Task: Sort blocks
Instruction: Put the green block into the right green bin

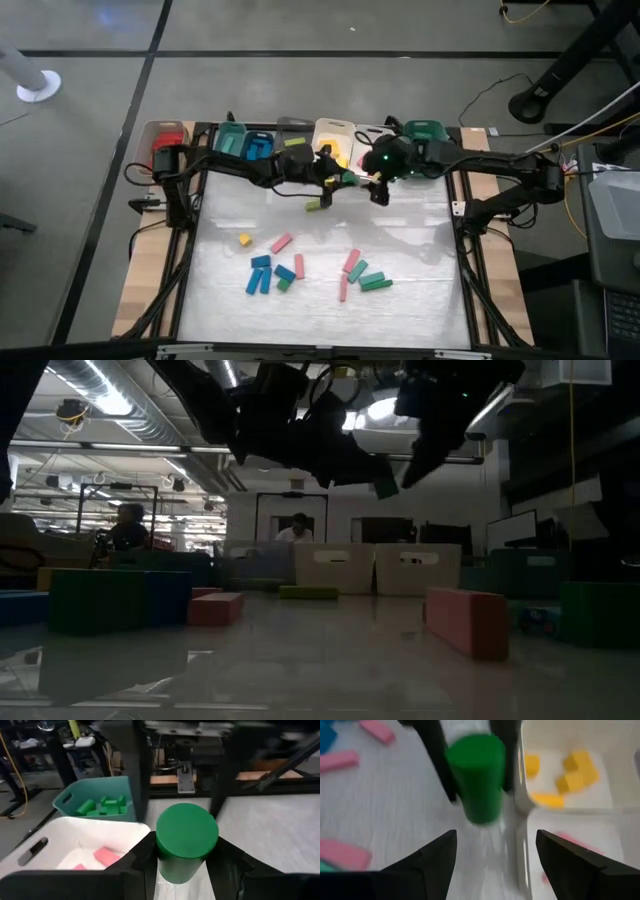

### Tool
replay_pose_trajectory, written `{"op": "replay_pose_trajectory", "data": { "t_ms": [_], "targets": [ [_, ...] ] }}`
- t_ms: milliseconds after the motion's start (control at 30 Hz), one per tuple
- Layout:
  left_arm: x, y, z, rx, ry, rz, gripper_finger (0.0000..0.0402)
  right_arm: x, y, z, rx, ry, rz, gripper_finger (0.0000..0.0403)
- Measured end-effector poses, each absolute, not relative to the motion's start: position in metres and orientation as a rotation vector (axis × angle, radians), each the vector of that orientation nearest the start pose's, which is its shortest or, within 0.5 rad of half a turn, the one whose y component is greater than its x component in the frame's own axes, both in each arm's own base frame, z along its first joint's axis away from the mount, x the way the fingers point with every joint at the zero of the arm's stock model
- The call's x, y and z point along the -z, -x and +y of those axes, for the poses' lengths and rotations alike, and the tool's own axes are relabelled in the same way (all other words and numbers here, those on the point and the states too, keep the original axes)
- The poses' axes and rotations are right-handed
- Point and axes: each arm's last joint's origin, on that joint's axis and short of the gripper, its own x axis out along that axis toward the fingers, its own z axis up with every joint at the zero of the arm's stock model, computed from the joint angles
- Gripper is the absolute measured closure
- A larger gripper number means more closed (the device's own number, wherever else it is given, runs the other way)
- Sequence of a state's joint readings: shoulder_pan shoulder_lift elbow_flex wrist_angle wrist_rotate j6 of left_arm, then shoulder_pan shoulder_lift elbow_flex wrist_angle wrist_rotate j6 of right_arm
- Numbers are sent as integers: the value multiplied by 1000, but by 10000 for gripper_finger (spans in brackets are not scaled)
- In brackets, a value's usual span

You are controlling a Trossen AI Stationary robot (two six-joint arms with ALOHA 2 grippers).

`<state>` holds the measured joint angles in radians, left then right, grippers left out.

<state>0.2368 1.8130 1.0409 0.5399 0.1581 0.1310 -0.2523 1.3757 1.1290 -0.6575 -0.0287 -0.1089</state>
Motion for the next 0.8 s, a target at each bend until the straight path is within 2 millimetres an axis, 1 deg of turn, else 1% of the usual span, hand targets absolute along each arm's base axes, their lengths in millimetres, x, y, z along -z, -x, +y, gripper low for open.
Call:
{"op": "replay_pose_trajectory", "data": {
  "t_ms": [133, 267, 633, 700, 800],
  "targets": [
    [-211, -384, 94, -76, -91, 215, 283, -287, -279, -68, 160, -11, 843, 132],
    [-216, -385, 92, -70, -115, 172, 283, -288, -284, -69, 216, -9, 812, 132],
    [-225, -387, 86, -19, -123, 71, 282, -278, -293, -71, 230, -5, 830, 134],
    [-225, -387, 86, -19, -114, 76, 282, -277, -293, -72, 243, 4, 836, 144],
    [-226, -387, 86, -22, -121, 76, 282, -277, -293, -72, 243, 9, 838, 179]
  ]
}}
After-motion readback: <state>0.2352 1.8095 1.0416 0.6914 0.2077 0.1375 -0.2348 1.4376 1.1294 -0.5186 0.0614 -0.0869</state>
